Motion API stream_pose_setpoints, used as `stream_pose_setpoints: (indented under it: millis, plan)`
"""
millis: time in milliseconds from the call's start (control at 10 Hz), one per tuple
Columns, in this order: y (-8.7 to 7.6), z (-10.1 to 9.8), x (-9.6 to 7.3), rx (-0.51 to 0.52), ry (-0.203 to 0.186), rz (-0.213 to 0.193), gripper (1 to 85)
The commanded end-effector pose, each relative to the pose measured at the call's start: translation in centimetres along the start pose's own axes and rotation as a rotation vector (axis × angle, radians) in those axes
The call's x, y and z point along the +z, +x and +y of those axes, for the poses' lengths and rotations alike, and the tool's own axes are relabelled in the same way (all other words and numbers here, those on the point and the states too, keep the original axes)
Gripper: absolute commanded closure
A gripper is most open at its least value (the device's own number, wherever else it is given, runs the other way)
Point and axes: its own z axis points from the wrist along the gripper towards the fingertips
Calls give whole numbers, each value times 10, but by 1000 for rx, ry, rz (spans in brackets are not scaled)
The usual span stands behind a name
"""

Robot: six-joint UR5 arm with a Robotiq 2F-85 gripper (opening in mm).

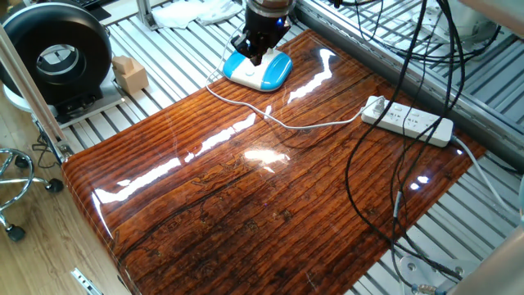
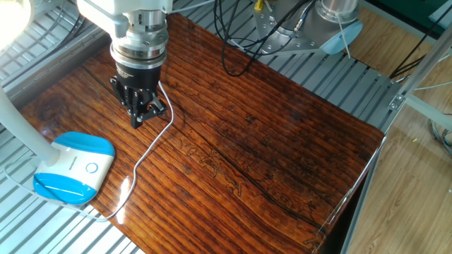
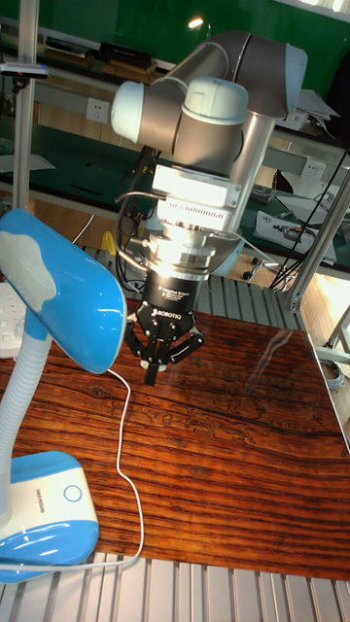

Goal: Turn off the desk lamp by pressing the button

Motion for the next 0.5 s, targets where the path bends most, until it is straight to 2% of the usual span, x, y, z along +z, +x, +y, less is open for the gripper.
stream_pose_setpoints:
  millis: [0,100,300,400]
  plan:
    - [3,3,-1,66,-16,13,843]
    - [-4,-5,-1,53,16,-16,843]
    - [-4,-1,-1,57,0,-15,843]
    - [-7,-2,-1,49,2,-27,843]
